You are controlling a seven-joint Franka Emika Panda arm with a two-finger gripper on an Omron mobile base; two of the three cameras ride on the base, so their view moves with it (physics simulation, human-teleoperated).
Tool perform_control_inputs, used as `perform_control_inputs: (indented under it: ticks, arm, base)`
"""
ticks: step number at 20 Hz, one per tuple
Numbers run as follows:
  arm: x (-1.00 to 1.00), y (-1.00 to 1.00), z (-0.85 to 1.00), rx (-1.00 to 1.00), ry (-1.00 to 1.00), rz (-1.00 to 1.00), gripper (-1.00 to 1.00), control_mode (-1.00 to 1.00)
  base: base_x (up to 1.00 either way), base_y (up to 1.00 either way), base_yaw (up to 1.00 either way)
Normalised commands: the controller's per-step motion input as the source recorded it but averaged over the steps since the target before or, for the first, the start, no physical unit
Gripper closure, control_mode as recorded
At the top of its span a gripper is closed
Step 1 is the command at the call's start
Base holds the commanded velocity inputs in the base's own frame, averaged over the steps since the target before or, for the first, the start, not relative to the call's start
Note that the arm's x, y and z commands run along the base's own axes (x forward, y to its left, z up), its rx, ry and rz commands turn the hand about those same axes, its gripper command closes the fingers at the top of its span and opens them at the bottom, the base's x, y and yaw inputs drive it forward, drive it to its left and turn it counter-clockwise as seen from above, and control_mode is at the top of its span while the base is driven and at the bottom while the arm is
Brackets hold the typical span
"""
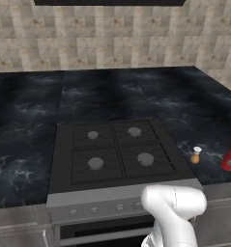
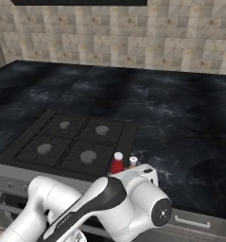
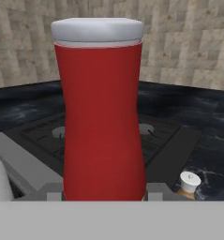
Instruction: Take 2 condiments from the cabinet and move them on the counter near the stove.Make sure the condiments are lined up with each other, next to each other.
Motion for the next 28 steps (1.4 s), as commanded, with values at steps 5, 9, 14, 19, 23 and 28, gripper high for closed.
perform_control_inputs:
  ticks: [5, 9, 14, 19, 23, 28]
  arm:
    - [0.15, -0.08, -0.12, 0.02, 0.00, 0.03, 1.00, -1.00]
    - [0.16, -0.03, -0.11, 0.00, 0.00, 0.03, 1.00, -1.00]
    - [0.17, 0.00, -0.10, 0.00, 0.00, 0.02, 1.00, -1.00]
    - [0.14, 0.00, -0.10, 0.00, 0.00, 0.02, 1.00, -1.00]
    - [0.10, 0.00, -0.10, 0.00, 0.00, 0.02, 1.00, -1.00]
    - [0.09, 0.00, -0.10, 0.00, 0.00, 0.01, 1.00, -1.00]
  base:
    - [0.00, 0.00, 0.00]
    - [0.00, 0.00, 0.00]
    - [0.00, 0.00, 0.00]
    - [0.00, 0.00, 0.00]
    - [0.00, 0.00, 0.00]
    - [0.00, 0.00, 0.00]
